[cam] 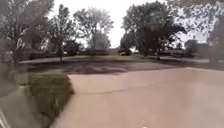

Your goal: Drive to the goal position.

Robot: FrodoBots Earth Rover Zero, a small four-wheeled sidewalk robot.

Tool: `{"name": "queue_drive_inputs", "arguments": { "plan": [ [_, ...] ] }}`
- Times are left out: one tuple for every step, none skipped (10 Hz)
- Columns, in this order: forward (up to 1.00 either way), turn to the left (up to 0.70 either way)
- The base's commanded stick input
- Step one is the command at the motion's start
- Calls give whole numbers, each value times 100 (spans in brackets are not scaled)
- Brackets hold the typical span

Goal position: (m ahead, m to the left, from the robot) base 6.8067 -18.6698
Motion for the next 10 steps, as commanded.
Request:
{"name": "queue_drive_inputs", "arguments": {
  "plan": [
    [70, 0],
    [70, 0],
    [70, 0],
    [70, 0],
    [70, 0],
    [70, 0],
    [70, 0],
    [70, 0],
    [70, 0],
    [70, 0]
  ]
}}
